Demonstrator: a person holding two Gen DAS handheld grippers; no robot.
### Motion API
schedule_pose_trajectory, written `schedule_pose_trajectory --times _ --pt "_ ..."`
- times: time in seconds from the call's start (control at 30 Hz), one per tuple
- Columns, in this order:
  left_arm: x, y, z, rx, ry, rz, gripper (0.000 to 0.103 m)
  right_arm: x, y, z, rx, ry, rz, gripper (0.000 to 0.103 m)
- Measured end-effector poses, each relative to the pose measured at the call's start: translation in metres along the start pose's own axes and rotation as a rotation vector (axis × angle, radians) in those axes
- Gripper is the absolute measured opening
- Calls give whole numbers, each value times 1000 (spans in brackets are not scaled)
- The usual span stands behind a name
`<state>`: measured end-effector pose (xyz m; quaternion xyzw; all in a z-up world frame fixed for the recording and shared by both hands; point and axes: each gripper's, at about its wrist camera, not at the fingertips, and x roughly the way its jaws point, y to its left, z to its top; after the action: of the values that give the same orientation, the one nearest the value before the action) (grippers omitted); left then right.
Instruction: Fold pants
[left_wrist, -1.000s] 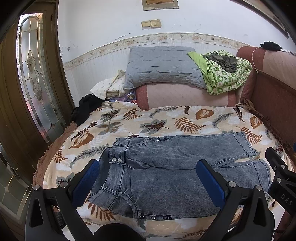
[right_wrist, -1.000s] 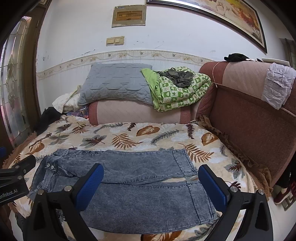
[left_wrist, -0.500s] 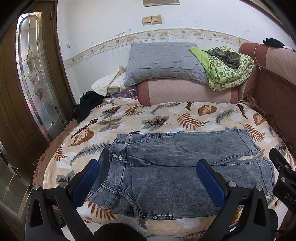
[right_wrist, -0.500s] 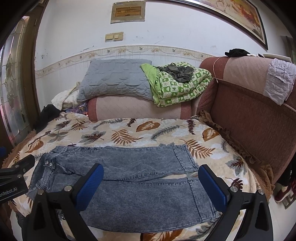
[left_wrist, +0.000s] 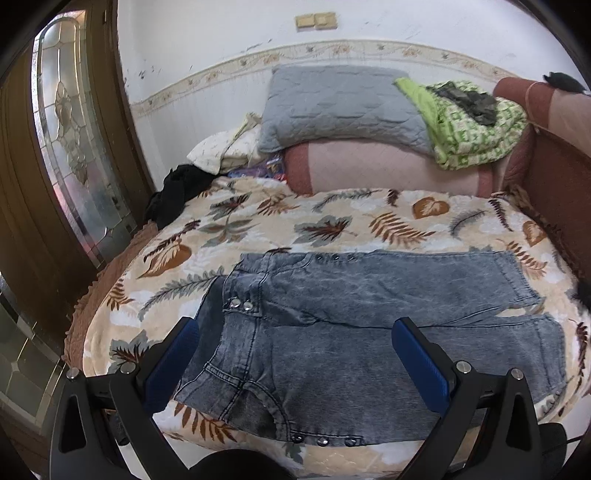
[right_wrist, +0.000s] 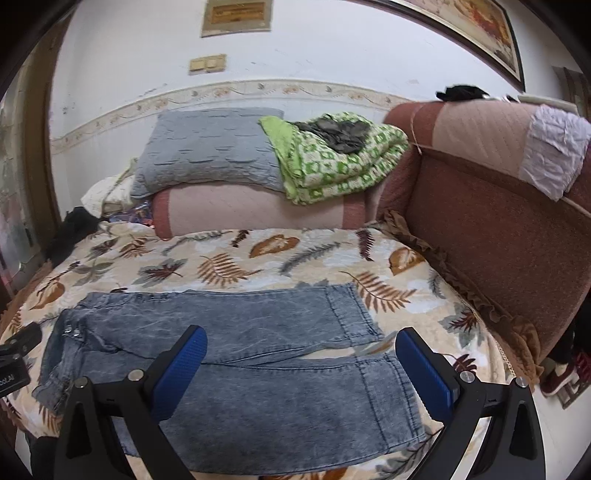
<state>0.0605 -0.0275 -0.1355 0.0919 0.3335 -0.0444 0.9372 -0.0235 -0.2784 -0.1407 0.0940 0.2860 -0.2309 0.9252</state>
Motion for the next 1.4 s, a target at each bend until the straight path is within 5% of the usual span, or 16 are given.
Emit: schedule_pose_trajectory --times 0.3,0.6,1.03,1.1,1.13,1.2,1.3,1.4 --pt "74 37 -3 -24 143 58 103 59 -38 -2 40 133 -40 103" --pt "195 134 30 -101 340 214 103 164 -99 8 105 347 8 103" --pt "347 98 100 -129 479 22 102 305 -160 57 228 462 145 103" --pt "364 87 101 -118 511 -12 89 326 -156 58 229 483 166 103" --pt "371 81 101 -114 525 -32 67 337 -153 58 228 496 180 103" --pt "386 71 99 -119 563 -102 41 357 -147 58 226 516 188 99" --pt "391 59 99 -89 560 -100 32 389 -137 54 235 560 208 86" --pt "392 55 103 -66 548 -109 21 416 -123 42 214 631 199 60"
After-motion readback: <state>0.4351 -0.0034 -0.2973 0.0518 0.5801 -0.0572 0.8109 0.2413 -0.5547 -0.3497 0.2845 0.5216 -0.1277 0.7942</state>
